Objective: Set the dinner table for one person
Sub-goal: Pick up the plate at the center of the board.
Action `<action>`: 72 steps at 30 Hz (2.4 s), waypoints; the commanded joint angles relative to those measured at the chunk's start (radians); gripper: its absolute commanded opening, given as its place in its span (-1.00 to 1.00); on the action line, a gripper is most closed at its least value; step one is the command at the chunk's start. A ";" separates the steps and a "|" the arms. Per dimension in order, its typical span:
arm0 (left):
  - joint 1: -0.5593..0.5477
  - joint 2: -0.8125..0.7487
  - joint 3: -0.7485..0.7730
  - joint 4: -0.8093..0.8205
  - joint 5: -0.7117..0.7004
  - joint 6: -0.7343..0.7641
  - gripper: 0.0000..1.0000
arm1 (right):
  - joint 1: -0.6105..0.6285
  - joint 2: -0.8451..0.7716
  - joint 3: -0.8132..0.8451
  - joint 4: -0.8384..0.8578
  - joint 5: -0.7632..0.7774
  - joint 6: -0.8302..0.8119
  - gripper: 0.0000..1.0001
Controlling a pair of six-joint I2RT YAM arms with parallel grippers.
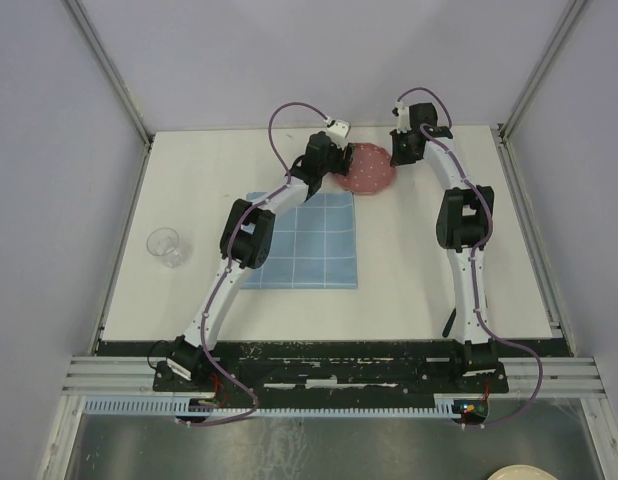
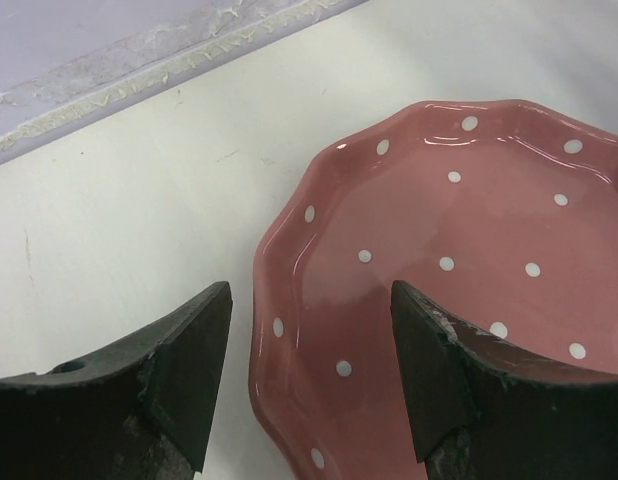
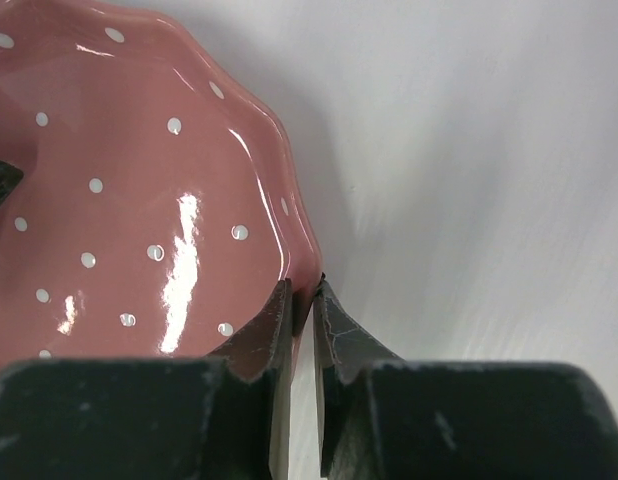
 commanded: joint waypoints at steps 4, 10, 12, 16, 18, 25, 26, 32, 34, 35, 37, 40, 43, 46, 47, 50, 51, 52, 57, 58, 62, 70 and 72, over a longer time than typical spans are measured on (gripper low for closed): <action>-0.006 -0.082 0.019 0.042 -0.001 0.020 0.52 | 0.007 -0.061 -0.042 -0.064 0.030 -0.025 -0.97; -0.006 -0.078 0.021 0.023 0.007 0.029 -0.94 | -0.003 -0.065 -0.048 -0.021 0.058 0.007 -0.97; -0.005 -0.072 0.036 -0.001 0.015 0.027 -0.94 | -0.003 -0.065 -0.045 -0.018 0.057 0.009 -0.97; -0.006 -0.076 0.034 -0.016 0.052 0.029 -0.95 | -0.002 -0.065 -0.046 -0.023 0.061 -0.003 -0.97; -0.007 -0.075 0.034 -0.013 0.054 0.036 -0.94 | -0.004 -0.066 -0.049 -0.020 0.063 -0.003 -0.97; -0.007 -0.085 0.055 -0.011 0.079 0.037 -0.94 | -0.003 -0.066 -0.026 -0.006 0.053 0.012 -0.97; -0.007 -0.086 0.062 -0.012 0.082 0.035 -0.94 | -0.001 -0.066 -0.017 -0.011 0.055 0.005 -0.97; -0.007 -0.099 0.086 -0.028 0.087 0.017 -0.94 | 0.001 -0.091 -0.002 -0.009 0.057 0.005 -0.97; -0.007 -0.106 0.086 -0.028 0.080 0.010 -0.94 | 0.003 -0.092 0.006 -0.011 0.051 0.013 -0.97; -0.007 -0.108 0.087 -0.027 0.075 0.007 -0.94 | 0.005 -0.092 0.010 -0.011 0.050 0.016 -0.97; -0.007 -0.109 0.090 -0.025 0.071 0.005 -0.94 | 0.008 -0.095 0.016 -0.007 0.049 0.018 -0.97; -0.007 -0.109 0.100 -0.023 0.061 -0.005 -0.94 | 0.010 -0.095 0.030 -0.007 0.051 0.022 -0.97; -0.009 -0.106 0.113 -0.018 0.055 -0.012 -0.94 | 0.010 -0.100 0.038 -0.005 0.058 0.021 -0.97; -0.013 -0.105 0.125 -0.019 0.060 -0.009 -0.94 | 0.010 -0.110 0.040 -0.006 0.063 0.021 -0.97; -0.015 -0.107 0.126 -0.021 0.063 -0.006 -0.94 | 0.011 -0.114 0.038 -0.005 0.062 0.022 -0.97; -0.019 -0.119 0.124 -0.034 0.071 -0.001 -0.94 | 0.009 -0.124 0.034 -0.014 0.055 0.023 -0.97; -0.019 -0.124 0.122 -0.037 0.075 0.003 -0.94 | 0.010 -0.131 0.025 -0.012 0.054 0.021 -0.97; -0.020 -0.129 0.117 -0.037 0.077 0.006 -0.94 | 0.010 -0.137 0.020 -0.012 0.053 0.020 -0.97; -0.023 -0.141 0.110 -0.040 0.080 0.016 -0.94 | 0.010 -0.153 0.004 -0.006 0.056 0.020 -0.97; -0.025 -0.143 0.110 -0.039 0.077 0.015 -0.94 | 0.010 -0.156 0.003 -0.005 0.055 0.023 -0.97; -0.030 -0.151 0.110 -0.028 0.070 0.013 -0.94 | 0.011 -0.170 0.003 -0.001 0.061 0.030 -0.97; -0.041 -0.159 0.112 -0.016 0.065 0.014 -0.94 | 0.008 -0.195 -0.018 -0.003 0.090 0.022 -0.97; -0.044 -0.159 0.112 -0.015 0.065 0.012 -0.94 | 0.009 -0.203 -0.029 0.004 0.093 0.025 -0.97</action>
